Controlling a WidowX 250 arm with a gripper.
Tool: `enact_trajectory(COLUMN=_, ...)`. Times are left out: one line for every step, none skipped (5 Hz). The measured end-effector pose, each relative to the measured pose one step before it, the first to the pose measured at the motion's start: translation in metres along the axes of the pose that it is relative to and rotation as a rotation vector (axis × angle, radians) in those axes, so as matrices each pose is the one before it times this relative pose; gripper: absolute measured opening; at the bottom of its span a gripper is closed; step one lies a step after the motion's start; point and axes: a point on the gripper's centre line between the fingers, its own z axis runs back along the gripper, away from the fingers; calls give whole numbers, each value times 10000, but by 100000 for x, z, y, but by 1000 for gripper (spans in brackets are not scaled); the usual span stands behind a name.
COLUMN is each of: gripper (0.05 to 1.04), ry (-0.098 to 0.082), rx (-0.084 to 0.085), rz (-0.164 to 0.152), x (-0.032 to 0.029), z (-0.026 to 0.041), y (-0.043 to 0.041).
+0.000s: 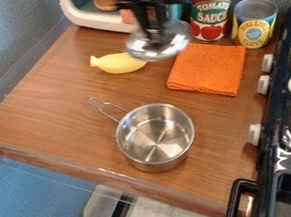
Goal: Move the silver lid to the left side of the table
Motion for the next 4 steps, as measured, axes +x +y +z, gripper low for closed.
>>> enact_trajectory(gripper=288, ry=-79, rx=568, rz=148, x=-2787, z=1313, y=4432)
enact_trajectory(gripper=288, ry=-159, rx=459, rz=440, x=-2263, z=671, y=5551)
enact_trajectory(gripper=288, ry=-341, rx=645, rz=137, x=-1179, z=-95, y=3490)
enact_trajectory(gripper=288, ry=-96, rx=163, rz=210, x=-533, z=-548, y=2796)
